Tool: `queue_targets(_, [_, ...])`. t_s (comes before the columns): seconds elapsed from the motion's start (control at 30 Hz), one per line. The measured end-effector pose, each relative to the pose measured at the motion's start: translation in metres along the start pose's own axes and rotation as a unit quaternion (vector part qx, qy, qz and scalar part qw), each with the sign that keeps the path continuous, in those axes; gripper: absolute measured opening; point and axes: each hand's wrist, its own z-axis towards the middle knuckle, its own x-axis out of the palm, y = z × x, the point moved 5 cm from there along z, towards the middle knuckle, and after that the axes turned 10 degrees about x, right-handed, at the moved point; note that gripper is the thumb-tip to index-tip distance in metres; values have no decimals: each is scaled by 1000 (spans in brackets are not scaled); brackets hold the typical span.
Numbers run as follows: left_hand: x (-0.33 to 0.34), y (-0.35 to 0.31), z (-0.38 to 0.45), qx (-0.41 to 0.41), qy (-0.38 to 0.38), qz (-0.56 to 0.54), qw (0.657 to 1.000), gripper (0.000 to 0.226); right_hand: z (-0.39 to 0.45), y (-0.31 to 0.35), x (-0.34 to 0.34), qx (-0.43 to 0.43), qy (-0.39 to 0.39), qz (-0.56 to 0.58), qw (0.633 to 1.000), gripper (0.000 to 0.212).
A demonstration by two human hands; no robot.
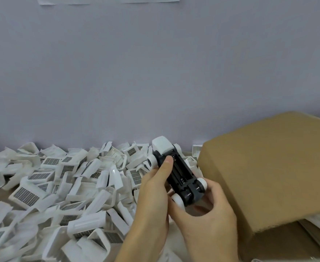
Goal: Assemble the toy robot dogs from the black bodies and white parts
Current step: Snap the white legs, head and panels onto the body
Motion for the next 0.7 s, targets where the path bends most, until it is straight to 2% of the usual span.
queue_targets(0.1, [2, -2, 0, 14, 12, 9, 1000, 59, 2, -1, -3, -4, -7, 10, 1000, 63])
queue_targets(0.2, [2, -6, 0, 46, 30, 59, 997, 32, 3, -11, 5, 38, 40, -7, 998, 57])
queue_targets(0.27, [0, -10, 2, 92, 43, 110, 989, 12, 3, -17, 12, 68, 95, -11, 993, 65])
queue_targets(0.33, [-2, -17, 1, 140, 58, 171, 974, 17, 4, -18, 13, 67, 125, -17, 990, 74])
queue_targets(0.5, [3, -26, -1, 211, 127, 267, 932, 15, 10, 3, -9, 22, 86, 76, 993, 50])
queue_targets(0.57, [5, -25, -3, 237, 159, 331, 900, 23, 13, 9, -15, 15, 87, 112, 990, 57])
queue_targets(0.6, [7, -23, -4, 244, 180, 363, 881, 25, 13, 12, -15, 20, 89, 116, 989, 67])
queue_targets(0.67, [10, -16, -6, 246, 218, 402, 855, 15, 14, 12, -16, 47, 67, 114, 990, 90])
queue_targets(0.7, [10, -13, -6, 246, 228, 411, 848, 7, 15, 11, -17, 56, 50, 113, 991, 87])
